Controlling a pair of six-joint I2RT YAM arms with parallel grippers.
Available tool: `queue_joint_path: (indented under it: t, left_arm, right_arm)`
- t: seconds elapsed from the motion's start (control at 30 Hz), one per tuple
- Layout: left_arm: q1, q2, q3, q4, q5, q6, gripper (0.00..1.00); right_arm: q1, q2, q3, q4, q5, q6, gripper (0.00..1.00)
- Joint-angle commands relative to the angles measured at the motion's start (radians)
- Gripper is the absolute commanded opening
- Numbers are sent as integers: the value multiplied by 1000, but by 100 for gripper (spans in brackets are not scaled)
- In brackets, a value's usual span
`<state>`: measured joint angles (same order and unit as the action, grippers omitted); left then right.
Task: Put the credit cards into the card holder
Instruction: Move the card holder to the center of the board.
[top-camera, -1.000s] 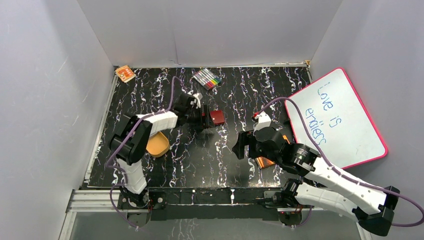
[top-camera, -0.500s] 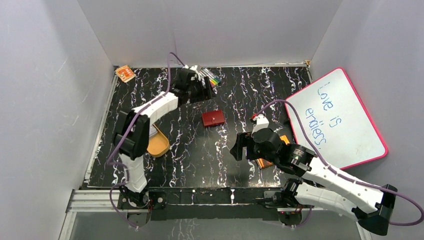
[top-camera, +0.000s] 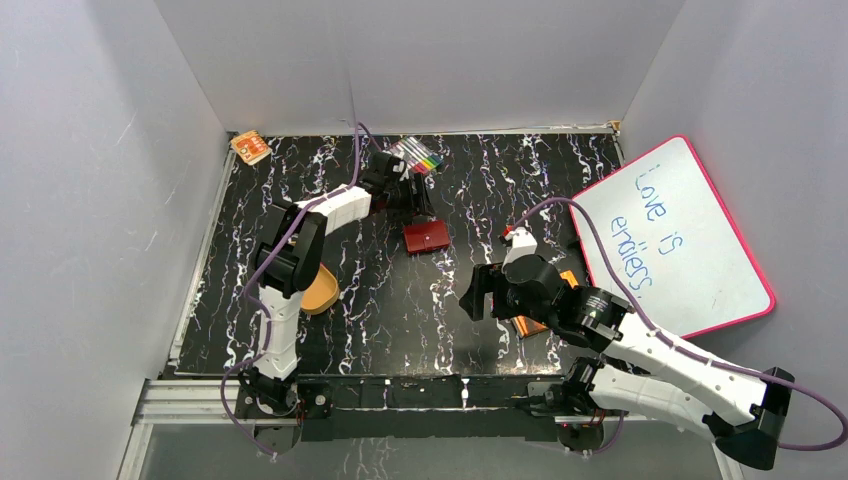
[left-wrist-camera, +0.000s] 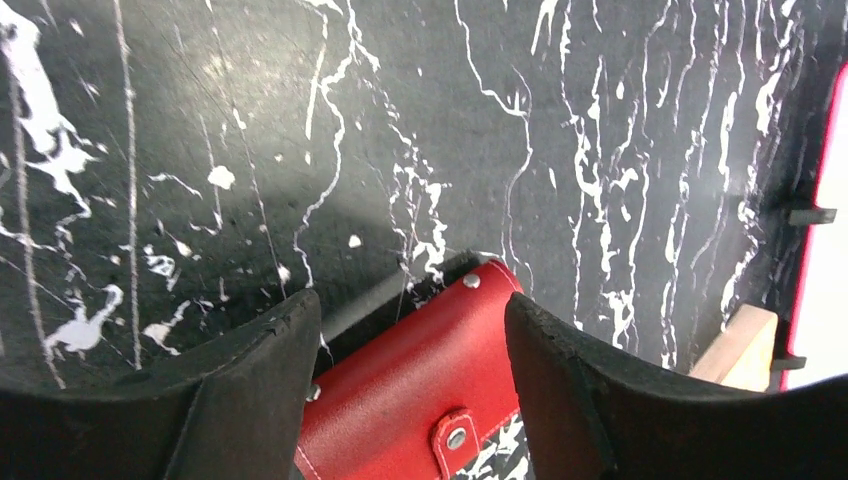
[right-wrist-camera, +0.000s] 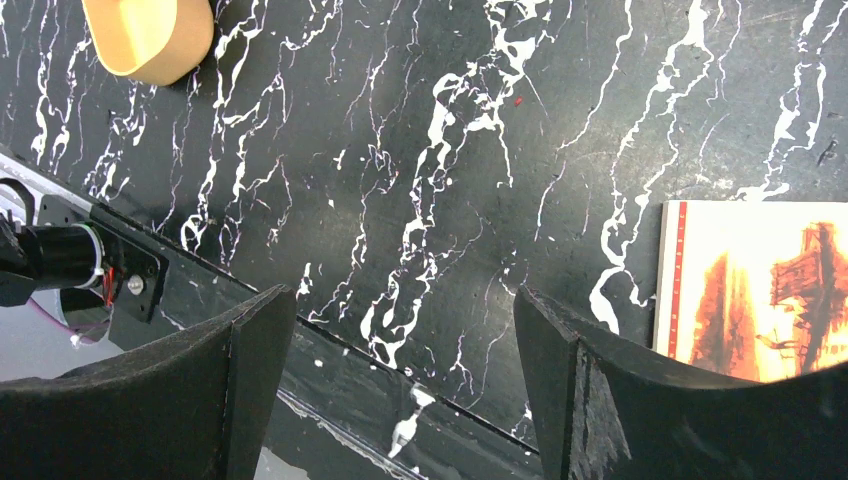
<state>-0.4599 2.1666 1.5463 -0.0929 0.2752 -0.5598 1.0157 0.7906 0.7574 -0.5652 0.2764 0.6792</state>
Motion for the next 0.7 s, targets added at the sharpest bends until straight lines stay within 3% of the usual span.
queue_joint_path:
  t: [0.0,0.37,0.57,0.67]
  left_arm:
    - [-8,-50,-109,1,76,-9,65]
    - [-81,-288,-557,224,122,-92,62]
    - [-82,-379,-661,224,51,-115,62]
    - [-82,-424,-668,196,-4,-132,62]
  right_arm:
    - [1,25,25,79,11,30,87]
    - [-44,174,-24,253,14,184,86]
    - [-333,294,-90,447,-295,157,84]
    - [-400,398,-54,488,-380,103,83]
